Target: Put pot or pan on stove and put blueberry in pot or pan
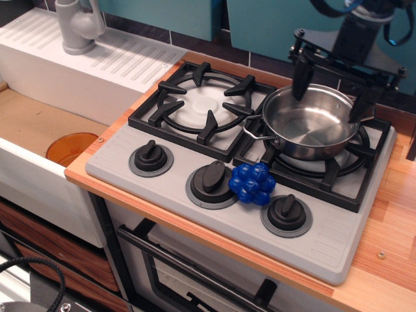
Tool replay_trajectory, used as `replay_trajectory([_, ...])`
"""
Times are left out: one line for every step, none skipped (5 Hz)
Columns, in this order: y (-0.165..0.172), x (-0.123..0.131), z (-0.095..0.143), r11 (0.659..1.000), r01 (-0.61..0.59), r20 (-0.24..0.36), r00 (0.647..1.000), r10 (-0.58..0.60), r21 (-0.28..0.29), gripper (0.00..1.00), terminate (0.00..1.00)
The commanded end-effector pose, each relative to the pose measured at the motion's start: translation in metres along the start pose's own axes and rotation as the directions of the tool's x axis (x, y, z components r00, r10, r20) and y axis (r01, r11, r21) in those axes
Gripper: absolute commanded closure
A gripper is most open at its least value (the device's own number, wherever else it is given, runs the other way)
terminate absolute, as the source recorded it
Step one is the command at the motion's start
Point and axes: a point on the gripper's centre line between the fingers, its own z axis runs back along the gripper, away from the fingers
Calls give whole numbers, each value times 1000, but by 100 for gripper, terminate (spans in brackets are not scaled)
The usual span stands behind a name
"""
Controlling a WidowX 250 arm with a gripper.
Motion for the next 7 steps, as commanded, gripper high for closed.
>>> replay_trajectory([3,12,32,999,-14,88,996,16,-33,0,0])
replay_trajectory([3,12,32,999,-14,88,996,16,-33,0,0])
replay_trajectory([3,12,32,999,-14,88,996,16,-33,0,0])
replay_trajectory([8,-10,39,999,-52,126,991,53,-12,0,0])
replay_trajectory([9,-29,45,997,-71,152,986,68,17,0,0])
replay_trajectory([11,-41,43,997,-73,173,983,68,22,0,0])
replay_trajectory([15,-53,28,998,-65,219,973,67,-19,0,0])
